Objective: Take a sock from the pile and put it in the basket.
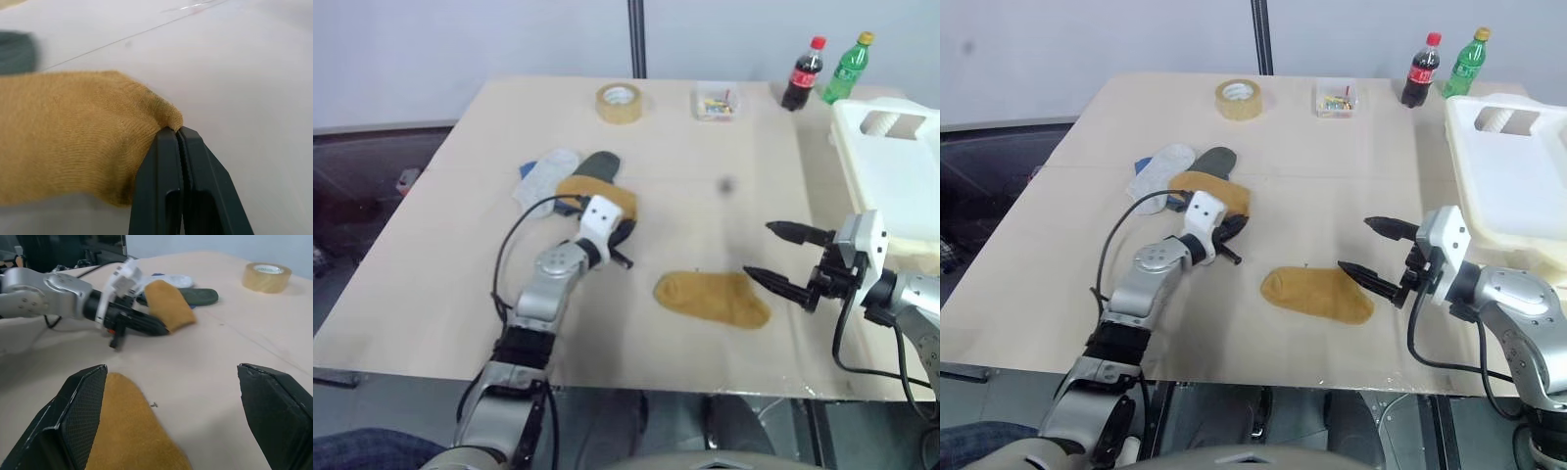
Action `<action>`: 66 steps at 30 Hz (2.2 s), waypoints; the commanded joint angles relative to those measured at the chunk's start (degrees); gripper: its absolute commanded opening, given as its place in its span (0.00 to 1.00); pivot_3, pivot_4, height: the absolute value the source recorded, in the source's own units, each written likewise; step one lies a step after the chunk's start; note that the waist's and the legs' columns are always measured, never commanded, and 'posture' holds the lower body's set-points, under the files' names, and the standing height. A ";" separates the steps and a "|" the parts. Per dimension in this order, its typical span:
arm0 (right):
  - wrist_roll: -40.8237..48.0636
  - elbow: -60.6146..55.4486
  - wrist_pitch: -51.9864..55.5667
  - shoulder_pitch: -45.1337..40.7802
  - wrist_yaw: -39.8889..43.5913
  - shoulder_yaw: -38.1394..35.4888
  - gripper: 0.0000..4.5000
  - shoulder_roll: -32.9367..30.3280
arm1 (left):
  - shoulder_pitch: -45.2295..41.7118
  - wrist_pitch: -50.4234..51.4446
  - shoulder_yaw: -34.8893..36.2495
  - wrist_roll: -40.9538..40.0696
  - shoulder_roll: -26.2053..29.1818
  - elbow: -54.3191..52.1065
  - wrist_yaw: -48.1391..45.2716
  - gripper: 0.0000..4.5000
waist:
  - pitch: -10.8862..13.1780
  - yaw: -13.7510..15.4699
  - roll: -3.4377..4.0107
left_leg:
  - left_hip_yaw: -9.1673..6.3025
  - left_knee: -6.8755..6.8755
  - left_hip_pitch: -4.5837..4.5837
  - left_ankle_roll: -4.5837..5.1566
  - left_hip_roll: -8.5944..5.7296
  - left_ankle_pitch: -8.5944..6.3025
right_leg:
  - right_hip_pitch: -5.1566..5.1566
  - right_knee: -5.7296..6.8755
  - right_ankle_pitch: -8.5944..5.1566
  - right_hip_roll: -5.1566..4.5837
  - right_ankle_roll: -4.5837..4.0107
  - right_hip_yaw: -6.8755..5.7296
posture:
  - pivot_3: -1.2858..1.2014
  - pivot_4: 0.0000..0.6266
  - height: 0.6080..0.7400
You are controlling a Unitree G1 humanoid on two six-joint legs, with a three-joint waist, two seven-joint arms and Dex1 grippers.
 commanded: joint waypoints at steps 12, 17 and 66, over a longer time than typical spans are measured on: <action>-0.78 -0.27 -2.83 0.78 -0.33 -4.95 0.98 -1.89 | -18.64 13.24 -0.66 -3.00 -22.82 14.97 5.86 0.01 | 0.11 0.29 -0.16 | 0.00 0.11 -0.12 -0.01 -0.03 0.01 | -0.03 -0.03 -0.01 0.03 0.03 -0.04 | 0.52 0.24 0.99; -0.38 -1.05 -2.47 1.03 -1.91 -6.79 0.98 -1.62 | -19.28 17.20 1.71 -6.26 -26.93 14.36 8.24 0.28 | 0.12 -0.51 -0.19 | 0.02 0.11 -0.08 0.00 -0.02 0.00 | -0.01 0.01 -0.02 0.03 0.04 -0.01 | 0.52 0.24 0.99; -21.48 31.04 6.50 -25.86 -25.09 12.47 0.00 21.04 | -30.18 -16.24 4.46 3.67 -6.07 52.45 -6.88 0.01 | 0.09 -2.04 -0.23 | 0.03 0.85 -1.03 -0.33 -0.30 0.21 | -1.21 1.00 0.01 0.05 0.00 0.17 | 0.52 0.24 0.99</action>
